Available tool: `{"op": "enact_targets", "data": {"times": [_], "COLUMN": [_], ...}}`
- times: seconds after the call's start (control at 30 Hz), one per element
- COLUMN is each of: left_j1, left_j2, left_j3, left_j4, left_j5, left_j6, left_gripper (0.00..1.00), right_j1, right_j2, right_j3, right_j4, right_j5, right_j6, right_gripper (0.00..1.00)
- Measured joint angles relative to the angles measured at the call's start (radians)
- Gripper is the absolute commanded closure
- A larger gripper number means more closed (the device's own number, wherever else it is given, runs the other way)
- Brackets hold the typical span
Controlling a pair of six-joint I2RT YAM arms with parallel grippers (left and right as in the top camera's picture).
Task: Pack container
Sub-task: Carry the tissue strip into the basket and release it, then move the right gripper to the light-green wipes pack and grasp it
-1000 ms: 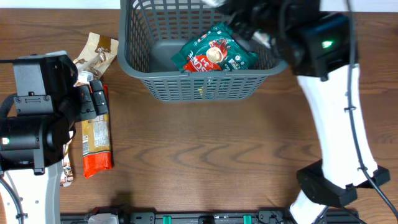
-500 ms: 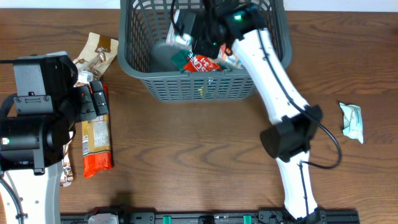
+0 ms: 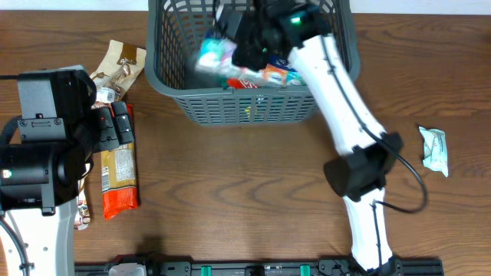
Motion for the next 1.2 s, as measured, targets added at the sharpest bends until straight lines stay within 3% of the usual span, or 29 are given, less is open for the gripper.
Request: {"op": "enact_targets", "data": {"times": [0.07, 0.17, 0.4, 0.5, 0.6, 0.73, 0.93, 1.2], "left_j1": [0.0, 0.0, 0.0, 0.0, 0.0, 0.0, 0.0, 0.0], "left_j2": [0.0, 0.0, 0.0, 0.0, 0.0, 0.0, 0.0, 0.0], "left_j3": [0.0, 0.0, 0.0, 0.0, 0.0, 0.0, 0.0, 0.0], "left_j4": [0.0, 0.0, 0.0, 0.0, 0.0, 0.0, 0.0, 0.008], "left_j5": [0.0, 0.0, 0.0, 0.0, 0.0, 0.0, 0.0, 0.0], "left_j6": [0.0, 0.0, 0.0, 0.0, 0.0, 0.0, 0.0, 0.0], "left_gripper": [0.01, 0.01, 0.01, 0.01, 0.01, 0.01, 0.01, 0.01], "right_j1": [-0.017, -0.08, -0.41, -0.549, -0.69, -0.862, -1.026, -1.064], "right_j2": [-0.066, -0.215, -0.526, -0.565, -0.551, -0.498, -0.481, -0.479], "right_j3": [0.024, 0.058, 0.109, 0.112, 0.105, 0.066, -0.145, -0.596], "right_j4": [0.003, 0.003, -0.13, -0.259, -0.411, -0.52, -0.518, -0.349], "right_j5": [-0.004, -0.008, 0.019, 0.05, 0.093, 0.133, 0.151, 0.228], "right_j6": [0.026, 0.075, 0.244, 0.309, 0.392, 0.524, 0.623, 0.615], "right_gripper": [0.29, 0.29, 0.22, 0.19, 0.01, 0.01, 0.01, 0.01]}}
